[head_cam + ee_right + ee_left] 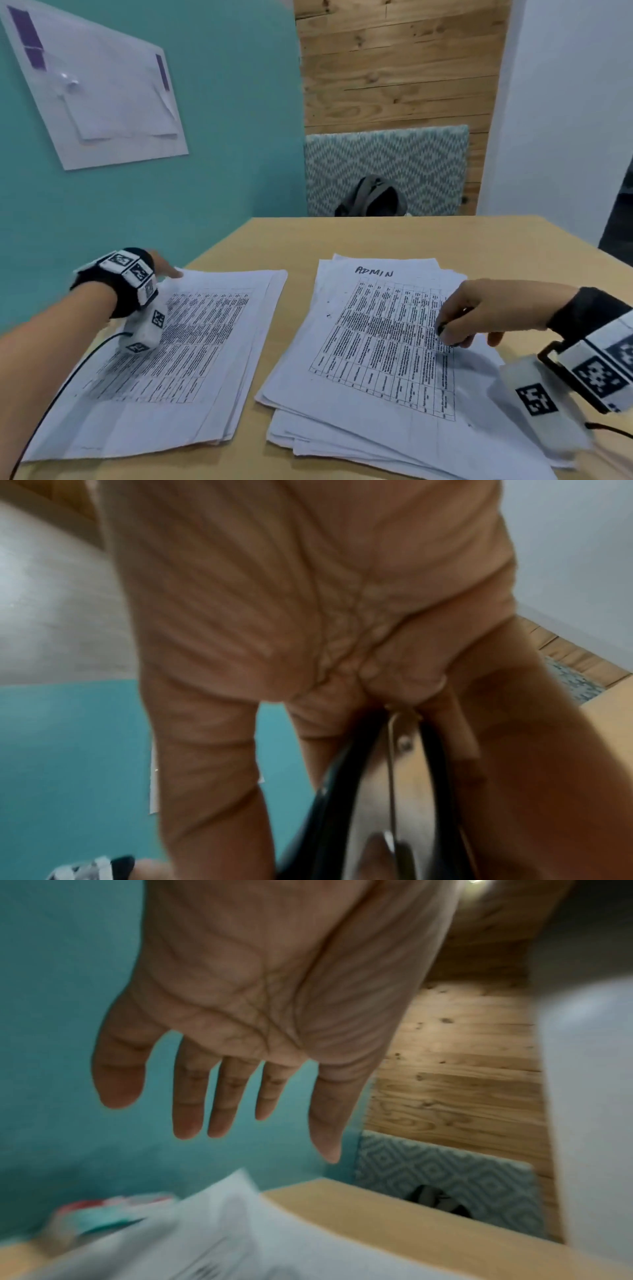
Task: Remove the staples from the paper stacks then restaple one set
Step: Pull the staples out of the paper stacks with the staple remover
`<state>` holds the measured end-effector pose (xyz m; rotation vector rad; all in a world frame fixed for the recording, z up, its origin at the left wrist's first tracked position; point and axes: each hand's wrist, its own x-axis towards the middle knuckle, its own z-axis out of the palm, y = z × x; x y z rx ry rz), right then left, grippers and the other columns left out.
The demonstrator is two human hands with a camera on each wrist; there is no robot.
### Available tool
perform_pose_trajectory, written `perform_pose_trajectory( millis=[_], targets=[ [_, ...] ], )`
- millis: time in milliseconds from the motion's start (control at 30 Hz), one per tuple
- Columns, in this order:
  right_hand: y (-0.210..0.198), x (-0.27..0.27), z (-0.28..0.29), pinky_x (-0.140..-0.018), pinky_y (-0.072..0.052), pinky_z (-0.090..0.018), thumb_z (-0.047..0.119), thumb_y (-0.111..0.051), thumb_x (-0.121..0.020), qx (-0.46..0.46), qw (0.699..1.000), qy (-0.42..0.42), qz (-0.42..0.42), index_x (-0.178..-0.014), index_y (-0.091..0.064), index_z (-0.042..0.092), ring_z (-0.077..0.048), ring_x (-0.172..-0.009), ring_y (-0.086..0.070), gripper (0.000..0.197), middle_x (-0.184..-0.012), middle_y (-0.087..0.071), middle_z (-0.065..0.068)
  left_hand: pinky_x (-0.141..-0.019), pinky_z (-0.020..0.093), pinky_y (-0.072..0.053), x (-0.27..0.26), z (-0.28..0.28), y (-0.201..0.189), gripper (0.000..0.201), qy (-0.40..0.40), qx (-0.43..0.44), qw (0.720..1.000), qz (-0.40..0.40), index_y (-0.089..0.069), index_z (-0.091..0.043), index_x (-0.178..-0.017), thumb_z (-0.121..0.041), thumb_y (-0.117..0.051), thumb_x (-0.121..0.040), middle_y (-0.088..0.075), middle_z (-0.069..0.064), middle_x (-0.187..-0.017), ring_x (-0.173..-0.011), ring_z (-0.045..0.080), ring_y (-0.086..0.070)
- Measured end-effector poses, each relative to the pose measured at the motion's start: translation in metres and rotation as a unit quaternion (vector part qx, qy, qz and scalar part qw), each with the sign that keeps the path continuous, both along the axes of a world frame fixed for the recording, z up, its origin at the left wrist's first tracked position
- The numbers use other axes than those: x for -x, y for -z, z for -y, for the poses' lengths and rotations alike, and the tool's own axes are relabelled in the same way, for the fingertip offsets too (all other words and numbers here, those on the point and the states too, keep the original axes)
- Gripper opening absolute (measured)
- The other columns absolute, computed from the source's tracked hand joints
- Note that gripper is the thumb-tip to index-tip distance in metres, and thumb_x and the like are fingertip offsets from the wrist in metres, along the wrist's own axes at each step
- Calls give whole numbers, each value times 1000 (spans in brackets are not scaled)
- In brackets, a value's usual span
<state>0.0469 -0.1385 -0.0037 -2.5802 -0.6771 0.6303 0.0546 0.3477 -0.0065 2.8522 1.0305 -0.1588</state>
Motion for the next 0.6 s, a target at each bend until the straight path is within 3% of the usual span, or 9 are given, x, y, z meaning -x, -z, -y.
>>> perform_pose_trajectory(
  millis=[133,200,233,300,367,433,500,600],
  targets=[
    [3,3,-3,-61,-46,-19,27,-65,-81,52,997,-45,-34,-84,-73,23,-1,-71,-62,10,-72,-68,12,-93,29,-43,-15,71,-31,55,113,11,993,-8,-41,5,-133,-35,-45,-96,-44,13,-140,-120,27,-50],
    [4,3,-3,-58,-44,-18,27,-67,-80,69,996,-50,-35,-81,-73,24,-1,-68,-61,7,-65,-66,15,-63,17,-51,-23,117,-41,49,167,79,983,-2,-41,3,-133,-29,-44,-97,-47,13,-136,-107,21,-50],
    [4,3,-3,-57,-43,-17,27,-67,-79,77,995,-51,-33,-80,-72,25,-1,-67,-61,6,-62,-65,16,-47,11,-46,-28,138,-43,45,186,118,975,11,-41,3,-133,-23,-45,-97,-48,15,-135,-103,18,-47],
    [3,1,-1,-55,-41,-16,27,-68,-78,88,994,-52,-30,-77,-71,26,-1,-65,-60,4,-60,-64,16,-37,6,-39,-42,179,-38,41,225,159,961,0,-43,3,-133,-15,-47,-96,-48,17,-136,-100,17,-45],
    [2,-1,2,-54,-41,-16,27,-69,-77,102,993,-50,-25,-74,-70,26,-3,-65,-59,3,-61,-64,14,-47,11,-44,-65,213,-26,42,261,153,953,-30,-43,-2,-134,-16,-51,-95,-48,14,-138,-100,16,-47],
    [1,-3,6,-54,-41,-16,26,-71,-75,114,992,-47,-19,-72,-70,25,-4,-64,-59,4,-61,-63,13,-71,21,-47,-83,243,-15,50,293,107,949,-56,-38,-9,-139,-19,-54,-93,-45,11,-140,-111,18,-49],
    [1,-6,9,-54,-41,-17,26,-71,-75,120,992,-43,-17,-76,-73,22,-5,-66,-60,5,-62,-63,12,-97,31,-39,-96,266,-5,61,328,55,940,-73,-29,-12,-144,-20,-58,-91,-37,10,-147,-130,24,-40],
    [1,-11,13,-59,-44,-21,25,-72,-73,121,992,-33,-18,-84,-75,16,-8,-68,-61,15,-66,-65,9,-109,38,-32,-116,277,10,80,351,7,929,-113,-21,-14,-146,-25,-69,-83,-29,6,-151,-137,26,-31]
  ],
)
